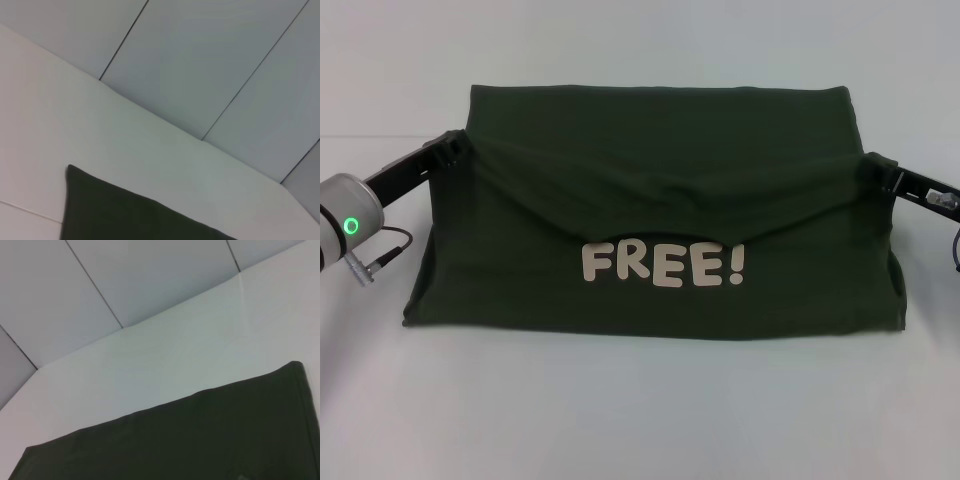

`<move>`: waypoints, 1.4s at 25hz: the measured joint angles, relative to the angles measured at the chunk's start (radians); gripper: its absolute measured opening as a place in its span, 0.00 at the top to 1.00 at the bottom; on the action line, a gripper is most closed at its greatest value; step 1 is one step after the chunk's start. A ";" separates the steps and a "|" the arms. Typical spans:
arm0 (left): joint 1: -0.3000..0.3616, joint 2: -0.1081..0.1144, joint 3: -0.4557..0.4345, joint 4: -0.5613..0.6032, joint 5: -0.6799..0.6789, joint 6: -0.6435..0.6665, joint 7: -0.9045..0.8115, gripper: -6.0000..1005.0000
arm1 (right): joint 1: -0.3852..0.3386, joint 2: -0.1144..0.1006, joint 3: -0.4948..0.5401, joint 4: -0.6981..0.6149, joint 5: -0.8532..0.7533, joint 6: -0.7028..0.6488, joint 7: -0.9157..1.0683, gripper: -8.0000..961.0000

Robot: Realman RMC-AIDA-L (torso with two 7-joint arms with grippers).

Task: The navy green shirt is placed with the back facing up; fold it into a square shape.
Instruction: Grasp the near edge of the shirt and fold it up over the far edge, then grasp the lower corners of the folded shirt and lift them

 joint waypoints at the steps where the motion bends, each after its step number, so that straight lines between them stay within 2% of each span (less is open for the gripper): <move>1: -0.001 -0.003 0.000 0.000 0.000 -0.010 0.005 0.95 | 0.002 0.001 0.000 0.003 0.004 0.008 -0.002 0.75; 7: -0.001 -0.027 0.000 -0.010 -0.054 -0.059 0.105 0.94 | 0.002 0.002 -0.004 0.023 0.054 0.032 -0.059 0.74; 11: 0.001 -0.028 -0.003 -0.090 -0.158 -0.080 0.269 0.93 | 0.005 0.002 -0.008 0.032 0.062 0.066 -0.066 0.73; 14: 0.004 -0.028 -0.002 -0.113 -0.205 -0.102 0.310 0.86 | 0.006 0.002 -0.011 0.035 0.062 0.076 -0.066 0.73; 19: 0.015 -0.027 -0.006 -0.123 -0.226 -0.106 0.317 0.69 | -0.005 -0.001 -0.012 0.044 0.062 0.067 -0.058 0.46; 21: 0.023 -0.026 -0.006 -0.121 -0.228 -0.096 0.307 0.62 | -0.011 -0.001 -0.011 0.043 0.062 0.052 -0.056 0.41; 24: 0.049 -0.017 0.001 -0.115 -0.229 -0.041 0.239 0.48 | -0.040 -0.007 -0.006 0.027 0.068 -0.042 -0.055 0.35; 26: 0.082 0.007 0.016 -0.113 -0.226 0.051 0.138 0.38 | -0.065 -0.014 -0.006 0.021 0.080 -0.119 -0.055 0.30; 27: 0.109 0.030 0.034 -0.113 -0.226 0.122 0.074 0.33 | -0.081 -0.020 -0.008 0.019 0.086 -0.175 -0.055 0.28; 28: 0.116 0.037 0.041 -0.113 -0.225 0.143 0.055 0.30 | -0.097 -0.027 -0.010 0.016 0.089 -0.226 -0.055 0.25; 29: 0.138 0.060 0.065 -0.113 -0.225 0.200 0.002 0.28 | -0.112 -0.034 -0.015 0.013 0.089 -0.277 -0.055 0.23; 30: 0.171 0.097 0.114 -0.112 -0.225 0.268 -0.095 0.25 | -0.140 -0.047 -0.029 0.009 0.083 -0.377 -0.060 0.21; 31: 0.171 0.097 0.114 -0.112 -0.225 0.268 -0.095 0.25 | -0.140 -0.047 -0.029 0.009 0.083 -0.377 -0.060 0.19; 34: 0.220 0.157 0.227 -0.110 -0.224 0.336 -0.270 0.25 | -0.183 -0.060 -0.103 0.001 0.078 -0.503 -0.075 0.13; 35: 0.231 0.168 0.259 -0.103 -0.218 0.347 -0.314 0.25 | -0.192 -0.061 -0.129 -0.002 0.078 -0.524 -0.080 0.11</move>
